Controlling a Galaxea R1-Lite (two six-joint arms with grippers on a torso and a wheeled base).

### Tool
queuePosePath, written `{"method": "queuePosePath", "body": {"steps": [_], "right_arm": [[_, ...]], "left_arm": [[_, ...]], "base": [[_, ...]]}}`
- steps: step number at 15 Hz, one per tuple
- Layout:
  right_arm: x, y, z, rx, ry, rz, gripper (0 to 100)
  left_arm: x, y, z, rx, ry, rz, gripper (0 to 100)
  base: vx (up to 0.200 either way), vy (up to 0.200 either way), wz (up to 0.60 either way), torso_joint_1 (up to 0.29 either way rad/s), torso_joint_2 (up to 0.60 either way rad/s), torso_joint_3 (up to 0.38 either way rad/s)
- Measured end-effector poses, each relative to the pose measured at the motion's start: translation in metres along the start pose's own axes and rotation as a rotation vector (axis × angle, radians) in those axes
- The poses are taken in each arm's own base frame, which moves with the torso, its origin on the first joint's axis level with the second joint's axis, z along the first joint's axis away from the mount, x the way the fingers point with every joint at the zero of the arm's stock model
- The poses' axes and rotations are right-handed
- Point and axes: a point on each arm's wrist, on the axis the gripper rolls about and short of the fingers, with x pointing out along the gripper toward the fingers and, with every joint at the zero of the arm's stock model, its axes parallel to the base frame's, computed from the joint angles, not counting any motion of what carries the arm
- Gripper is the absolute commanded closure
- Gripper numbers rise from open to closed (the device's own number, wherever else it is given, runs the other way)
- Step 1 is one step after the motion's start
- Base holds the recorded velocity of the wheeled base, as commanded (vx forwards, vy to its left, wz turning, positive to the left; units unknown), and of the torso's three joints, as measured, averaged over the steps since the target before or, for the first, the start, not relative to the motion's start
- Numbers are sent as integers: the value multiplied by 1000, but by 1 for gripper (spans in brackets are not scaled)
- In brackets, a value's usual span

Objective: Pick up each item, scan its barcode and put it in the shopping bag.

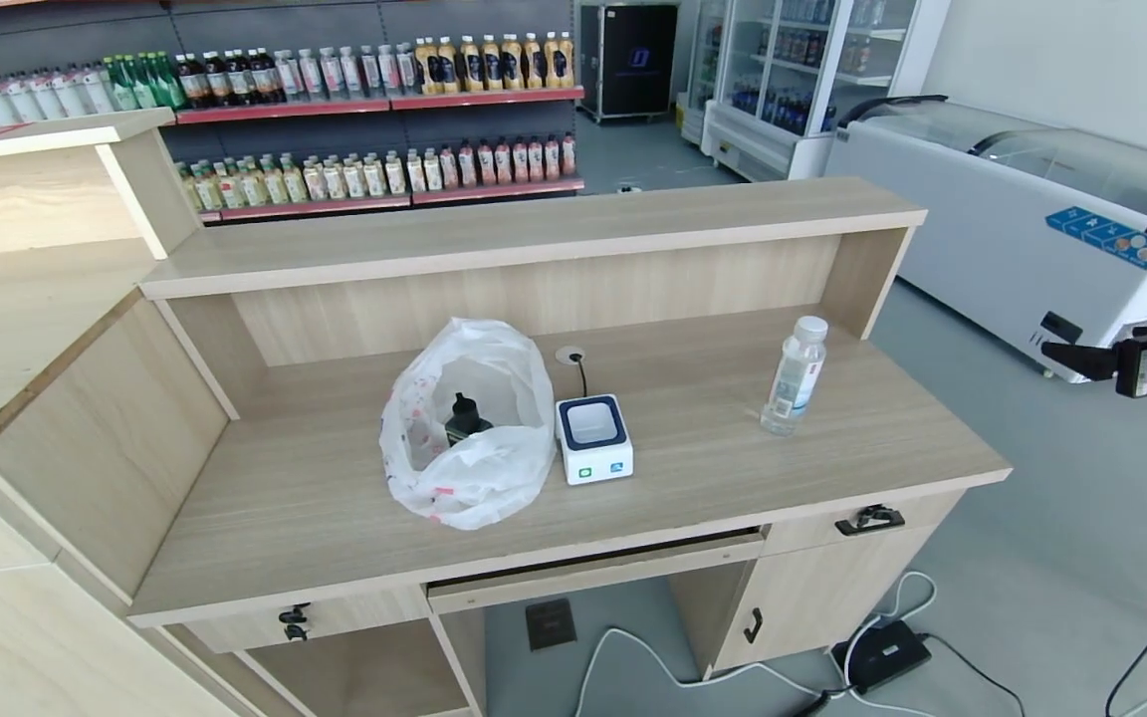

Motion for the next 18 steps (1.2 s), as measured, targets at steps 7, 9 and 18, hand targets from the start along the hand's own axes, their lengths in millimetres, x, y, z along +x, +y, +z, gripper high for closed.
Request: {"method": "queuePosePath", "body": {"steps": [7, 9, 18], "right_arm": [[76, 10, -7, -11, -71, 236, 0], [96, 21, -10, -20, -75, 274, 0], [143, 50, -43, -19, -56, 355, 0]], "left_arm": [[0, 0, 0, 0, 0, -1, 0], [0, 0, 0, 0, 0, 0, 0], [0, 0, 0, 0, 0, 0, 0]], "base": [[0, 0, 0, 0, 0, 0], [0, 0, 0, 0, 0, 0], [0, 0, 0, 0, 0, 0]]}}
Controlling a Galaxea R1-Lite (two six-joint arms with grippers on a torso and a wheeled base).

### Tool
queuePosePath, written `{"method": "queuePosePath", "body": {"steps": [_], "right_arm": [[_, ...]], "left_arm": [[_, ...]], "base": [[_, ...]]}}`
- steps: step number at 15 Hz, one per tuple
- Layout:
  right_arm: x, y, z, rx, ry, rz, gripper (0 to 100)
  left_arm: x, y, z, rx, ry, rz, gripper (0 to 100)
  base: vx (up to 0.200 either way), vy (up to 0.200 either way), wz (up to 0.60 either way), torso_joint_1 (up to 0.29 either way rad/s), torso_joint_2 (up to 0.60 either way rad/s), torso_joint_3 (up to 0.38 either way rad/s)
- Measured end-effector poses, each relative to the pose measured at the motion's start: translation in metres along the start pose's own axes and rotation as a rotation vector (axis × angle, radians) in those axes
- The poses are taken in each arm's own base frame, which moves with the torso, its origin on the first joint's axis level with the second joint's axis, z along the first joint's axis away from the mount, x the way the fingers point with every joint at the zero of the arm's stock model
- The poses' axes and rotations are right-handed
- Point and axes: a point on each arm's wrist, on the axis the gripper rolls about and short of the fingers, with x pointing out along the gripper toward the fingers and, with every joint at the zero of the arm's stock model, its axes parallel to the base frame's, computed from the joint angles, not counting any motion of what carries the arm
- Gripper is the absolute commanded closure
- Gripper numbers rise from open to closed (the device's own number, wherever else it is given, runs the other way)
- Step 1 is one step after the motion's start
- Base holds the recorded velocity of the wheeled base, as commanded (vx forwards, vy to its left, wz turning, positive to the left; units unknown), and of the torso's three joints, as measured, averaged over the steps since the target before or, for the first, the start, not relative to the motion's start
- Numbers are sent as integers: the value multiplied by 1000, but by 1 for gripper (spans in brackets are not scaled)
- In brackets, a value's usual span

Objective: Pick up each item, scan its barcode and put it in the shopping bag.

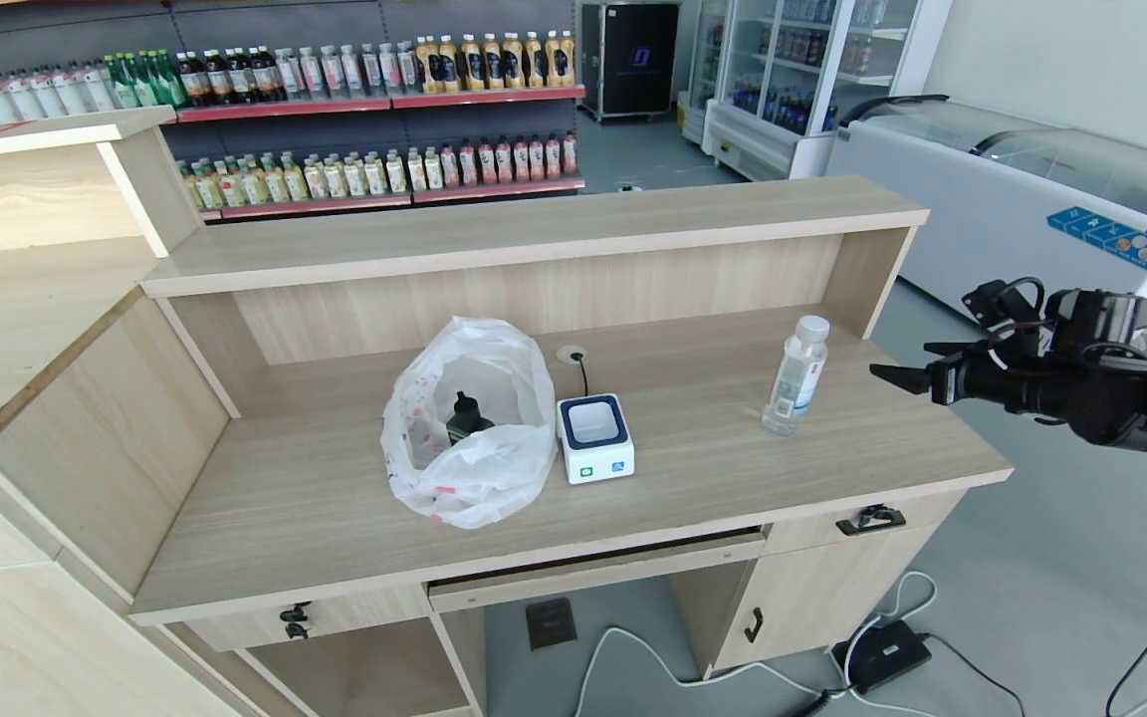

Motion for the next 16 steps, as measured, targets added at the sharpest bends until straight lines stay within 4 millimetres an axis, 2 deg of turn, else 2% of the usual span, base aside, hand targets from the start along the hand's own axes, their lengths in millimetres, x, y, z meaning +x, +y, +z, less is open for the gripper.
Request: {"method": "queuePosePath", "body": {"steps": [6, 9, 16], "right_arm": [[31, 6, -13, 4, -38, 28, 0], [49, 12, -13, 48, -65, 51, 0], [84, 41, -15, 26, -114, 117, 0]], "left_arm": [[0, 0, 0, 0, 0, 1, 0], [0, 0, 0, 0, 0, 0, 0], [0, 0, 0, 0, 0, 1, 0]], "base": [[0, 0, 0, 0, 0, 0], [0, 0, 0, 0, 0, 0], [0, 0, 0, 0, 0, 0]]}}
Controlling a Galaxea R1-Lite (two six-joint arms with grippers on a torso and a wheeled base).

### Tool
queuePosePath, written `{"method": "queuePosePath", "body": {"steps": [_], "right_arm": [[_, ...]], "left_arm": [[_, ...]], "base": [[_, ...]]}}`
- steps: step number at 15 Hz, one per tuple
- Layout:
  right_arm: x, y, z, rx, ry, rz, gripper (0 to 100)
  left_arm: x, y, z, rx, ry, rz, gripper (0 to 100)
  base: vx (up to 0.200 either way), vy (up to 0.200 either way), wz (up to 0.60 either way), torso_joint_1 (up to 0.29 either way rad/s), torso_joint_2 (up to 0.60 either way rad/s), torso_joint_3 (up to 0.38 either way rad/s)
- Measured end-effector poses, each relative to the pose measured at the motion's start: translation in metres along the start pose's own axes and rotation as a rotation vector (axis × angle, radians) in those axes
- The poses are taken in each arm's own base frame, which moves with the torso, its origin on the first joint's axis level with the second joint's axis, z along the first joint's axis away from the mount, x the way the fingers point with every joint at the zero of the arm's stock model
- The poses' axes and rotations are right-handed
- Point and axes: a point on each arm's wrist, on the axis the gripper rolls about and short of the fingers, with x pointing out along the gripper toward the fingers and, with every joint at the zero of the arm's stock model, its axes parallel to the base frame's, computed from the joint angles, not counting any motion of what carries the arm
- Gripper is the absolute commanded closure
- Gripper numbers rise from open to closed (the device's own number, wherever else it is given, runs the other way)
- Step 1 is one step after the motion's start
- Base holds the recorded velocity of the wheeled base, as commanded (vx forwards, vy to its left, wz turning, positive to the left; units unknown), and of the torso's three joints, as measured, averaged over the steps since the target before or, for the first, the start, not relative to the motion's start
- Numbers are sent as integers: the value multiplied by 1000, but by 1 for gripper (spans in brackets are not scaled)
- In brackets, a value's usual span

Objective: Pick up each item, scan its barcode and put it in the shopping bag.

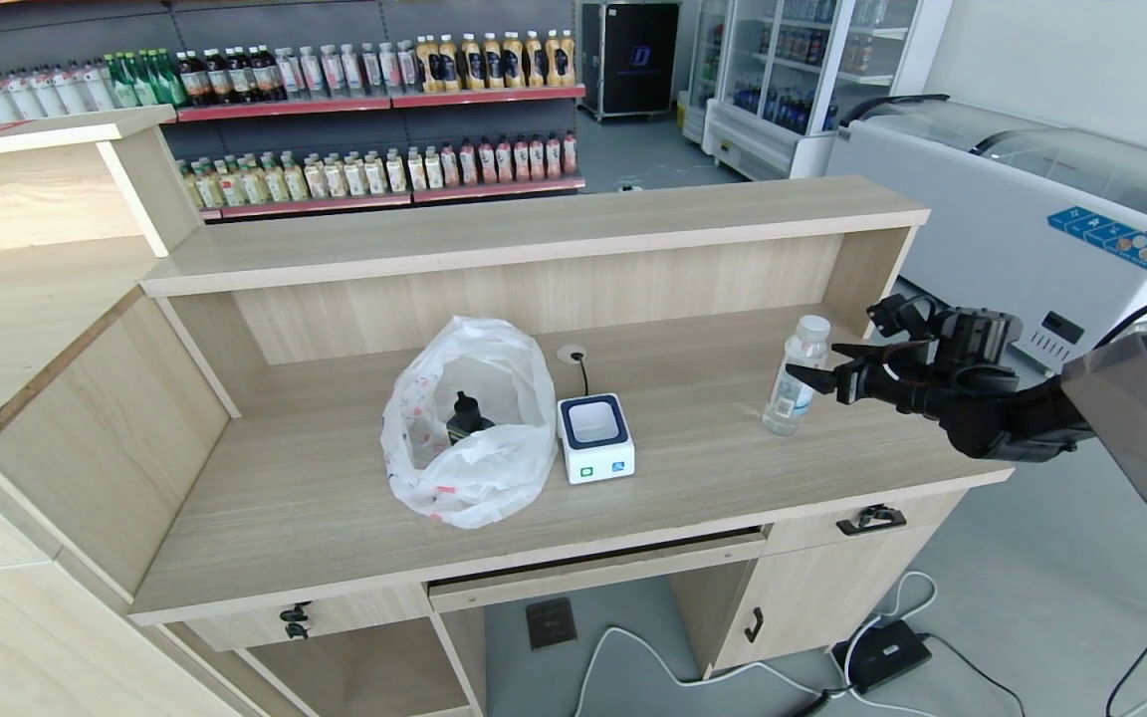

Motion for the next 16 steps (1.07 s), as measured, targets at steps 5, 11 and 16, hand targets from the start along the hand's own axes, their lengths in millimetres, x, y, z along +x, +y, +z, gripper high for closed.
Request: {"method": "queuePosePath", "body": {"steps": [5, 11, 16], "right_arm": [[12, 0, -3, -6, -15, 10, 0], [27, 5, -14, -5, -20, 28, 0], [33, 4, -19, -6, -22, 30, 0]], "left_arm": [[0, 0, 0, 0, 0, 0, 0], [0, 0, 0, 0, 0, 0, 0], [0, 0, 0, 0, 0, 0, 0]], "base": [[0, 0, 0, 0, 0, 0], [0, 0, 0, 0, 0, 0], [0, 0, 0, 0, 0, 0]]}}
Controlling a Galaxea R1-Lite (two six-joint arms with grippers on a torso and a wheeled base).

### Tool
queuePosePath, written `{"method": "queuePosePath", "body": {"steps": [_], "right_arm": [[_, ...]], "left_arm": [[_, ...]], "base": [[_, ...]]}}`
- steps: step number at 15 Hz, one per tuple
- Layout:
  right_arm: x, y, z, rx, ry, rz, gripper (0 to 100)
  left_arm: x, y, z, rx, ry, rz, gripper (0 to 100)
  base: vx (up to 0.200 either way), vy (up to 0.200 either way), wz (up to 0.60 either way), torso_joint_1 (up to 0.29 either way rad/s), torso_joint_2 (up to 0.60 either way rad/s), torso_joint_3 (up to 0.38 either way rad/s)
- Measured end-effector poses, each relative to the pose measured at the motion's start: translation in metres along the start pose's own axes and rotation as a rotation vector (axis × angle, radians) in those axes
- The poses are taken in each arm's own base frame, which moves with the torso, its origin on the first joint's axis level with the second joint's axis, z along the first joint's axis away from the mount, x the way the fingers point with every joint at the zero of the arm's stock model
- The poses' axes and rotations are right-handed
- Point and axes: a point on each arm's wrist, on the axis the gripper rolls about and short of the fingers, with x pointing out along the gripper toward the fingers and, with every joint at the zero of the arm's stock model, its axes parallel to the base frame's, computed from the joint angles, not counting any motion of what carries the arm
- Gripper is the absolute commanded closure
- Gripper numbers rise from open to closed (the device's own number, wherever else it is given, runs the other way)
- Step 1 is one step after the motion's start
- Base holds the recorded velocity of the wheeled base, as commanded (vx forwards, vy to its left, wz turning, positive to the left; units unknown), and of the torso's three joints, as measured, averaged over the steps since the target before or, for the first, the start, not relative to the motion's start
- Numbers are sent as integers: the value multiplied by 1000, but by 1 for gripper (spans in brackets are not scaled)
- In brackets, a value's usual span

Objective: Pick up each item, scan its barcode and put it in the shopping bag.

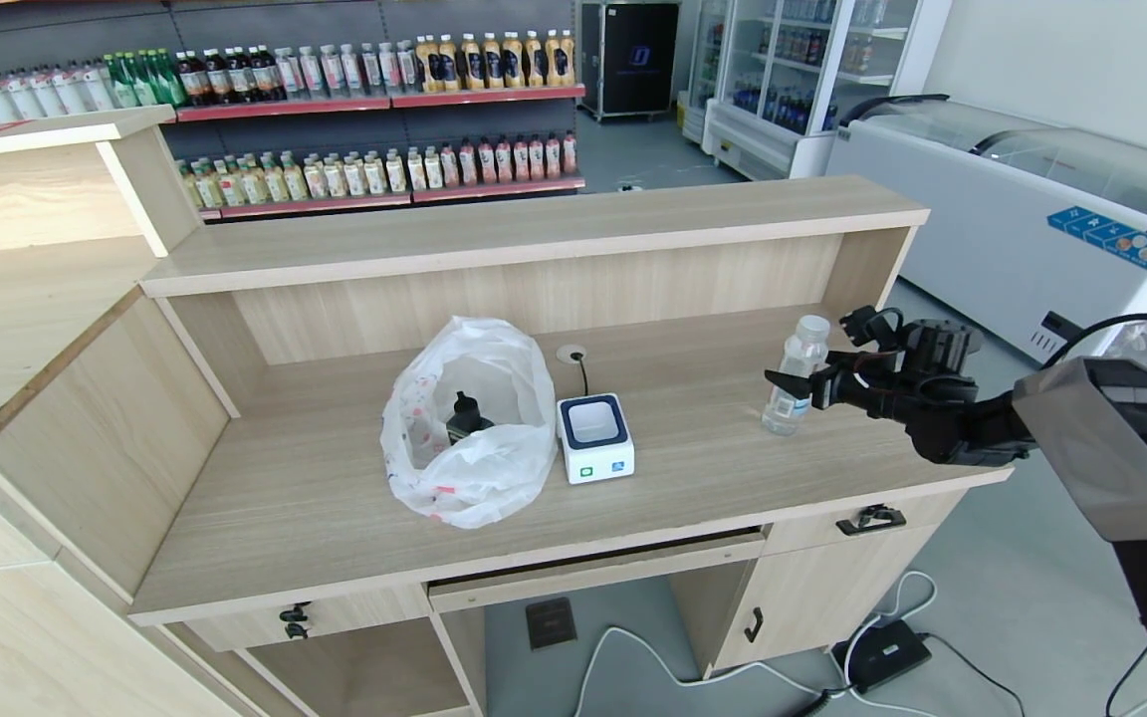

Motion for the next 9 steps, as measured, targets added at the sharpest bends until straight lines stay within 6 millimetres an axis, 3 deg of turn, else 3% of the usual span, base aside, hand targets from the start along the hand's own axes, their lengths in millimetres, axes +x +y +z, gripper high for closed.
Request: {"method": "queuePosePath", "body": {"steps": [1, 2, 9], "right_arm": [[1, 0, -1, 1, 0, 0, 0], [2, -1, -3, 6, 0, 0, 100], [4, -2, -6, 10, -2, -1, 100]], "left_arm": [[0, 0, 0, 0, 0, 0, 0], [0, 0, 0, 0, 0, 0, 0], [0, 0, 0, 0, 0, 1, 0]], "base": [[0, 0, 0, 0, 0, 0], [0, 0, 0, 0, 0, 0], [0, 0, 0, 0, 0, 0]]}}
